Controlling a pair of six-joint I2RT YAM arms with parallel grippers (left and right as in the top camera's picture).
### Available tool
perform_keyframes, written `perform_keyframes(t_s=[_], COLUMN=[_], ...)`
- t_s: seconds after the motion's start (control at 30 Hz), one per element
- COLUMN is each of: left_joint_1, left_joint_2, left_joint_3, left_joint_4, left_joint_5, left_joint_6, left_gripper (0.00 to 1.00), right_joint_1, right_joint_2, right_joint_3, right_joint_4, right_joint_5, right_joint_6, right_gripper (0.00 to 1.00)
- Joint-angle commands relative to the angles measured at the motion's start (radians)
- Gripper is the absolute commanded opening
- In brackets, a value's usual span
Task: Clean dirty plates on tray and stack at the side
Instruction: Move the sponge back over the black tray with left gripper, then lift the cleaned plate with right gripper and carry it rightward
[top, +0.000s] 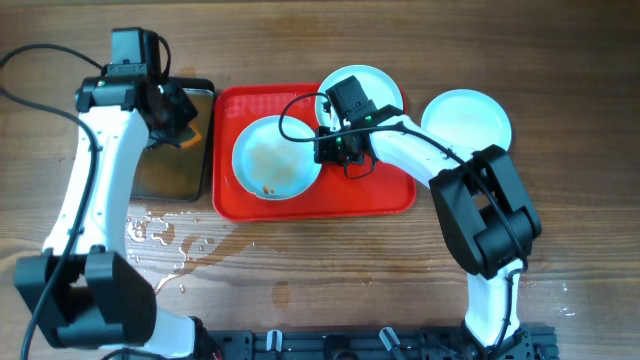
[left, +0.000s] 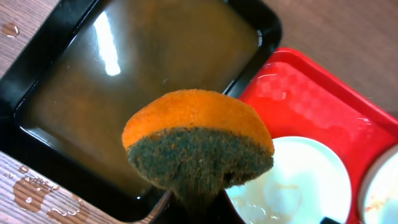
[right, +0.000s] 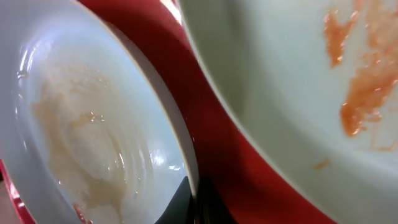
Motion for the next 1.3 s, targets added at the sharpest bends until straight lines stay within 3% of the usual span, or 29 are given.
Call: perform_keyframes(t_s=[0.0,0.47,0.73,1.07,1.2,1.27], left_joint_1=[0.004,0.002,-0.009,-0.018,-0.021,-0.025], left_joint_2=[0.024,0.025,0.025,0.053,0.065,0.067], left_joint_3=[0.004,0.004,0.004,0.004,0.004,0.004], left_joint_4=[0.002,-0.012,-0.011,-0.013,-0.013,-0.013], left_joint_5=[-0.041,-0.043,-0.043,-0.043,-0.043,-0.043], left_joint_6=[0.011,-0.012,-0.016,-0.016,-0.016,-0.016], left_gripper=[0.04,0.04,0.04,0.04,0.04,0.04], right_joint_1=[-0.010,0.016,0.137,0.361,0.374,0.372], right_joint_2=[0.022,-0.332,-0.361,-0.361,-0.361,-0.361], right_joint_3=[0.019,0.021,0.021,0.021,0.021,0.021], right_joint_4=[-0.037,-0.132,-0.114,0.039,0.048,0.023], right_joint_5=[-0.048,0.509,0.898,1.446,1.378,1.318], right_joint_6=[-0.055,-0.278,-0.407,-0.523,-0.504,-0.428], right_gripper=[0.04,0.04,0.04,0.04,0.04,0.04])
